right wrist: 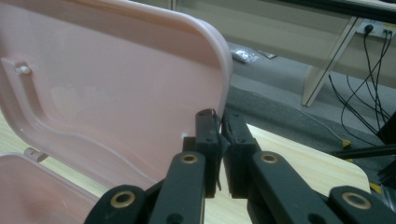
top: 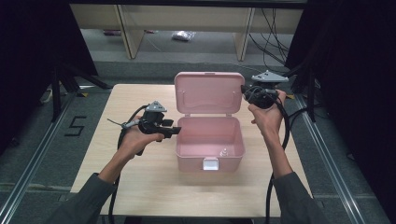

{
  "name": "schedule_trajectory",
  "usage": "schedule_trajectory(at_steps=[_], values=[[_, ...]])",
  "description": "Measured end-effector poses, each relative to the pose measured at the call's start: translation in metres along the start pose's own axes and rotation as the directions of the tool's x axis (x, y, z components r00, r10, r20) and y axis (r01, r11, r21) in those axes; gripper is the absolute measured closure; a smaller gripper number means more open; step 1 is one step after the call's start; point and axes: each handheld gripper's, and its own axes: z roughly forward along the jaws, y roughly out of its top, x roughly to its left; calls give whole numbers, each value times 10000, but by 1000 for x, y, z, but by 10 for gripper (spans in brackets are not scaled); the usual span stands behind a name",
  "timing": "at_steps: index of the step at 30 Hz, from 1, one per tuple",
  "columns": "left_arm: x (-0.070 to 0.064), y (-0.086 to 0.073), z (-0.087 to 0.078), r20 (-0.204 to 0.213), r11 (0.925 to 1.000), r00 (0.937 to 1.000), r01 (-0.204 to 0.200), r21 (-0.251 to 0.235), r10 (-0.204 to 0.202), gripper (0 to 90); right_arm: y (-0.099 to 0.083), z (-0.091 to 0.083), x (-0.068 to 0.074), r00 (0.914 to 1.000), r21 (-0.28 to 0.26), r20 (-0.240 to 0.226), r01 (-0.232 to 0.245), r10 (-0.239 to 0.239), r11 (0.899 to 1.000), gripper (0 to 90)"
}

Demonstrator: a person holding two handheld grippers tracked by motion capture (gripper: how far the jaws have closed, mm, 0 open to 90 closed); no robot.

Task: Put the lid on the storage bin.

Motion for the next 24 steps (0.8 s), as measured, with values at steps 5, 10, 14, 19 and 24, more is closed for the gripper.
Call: schedule_trajectory(at_steps=[5,10,14,19,24], values=[[-7,-6,-9,172,9996,9997,174,-221,-171,487,-2,-1,1,9999,-85,43,-95,96,9999,866],[-16,-13,-19,355,9996,9990,-275,-16,275,470,-4,-4,2,10000,-145,52,38,-37,9999,864],[-22,-14,-20,450,9998,9989,-147,-136,153,471,-5,-6,4,9998,-256,187,115,-110,9996,864],[-24,-17,-23,739,9999,9973,-4,-124,13,458,-6,-8,4,9999,-258,168,-2,7,9997,863],[-32,-23,-28,959,9999,9953,-117,-72,124,450,-6,-9,3,9999,-151,84,115,-114,9998,862]])
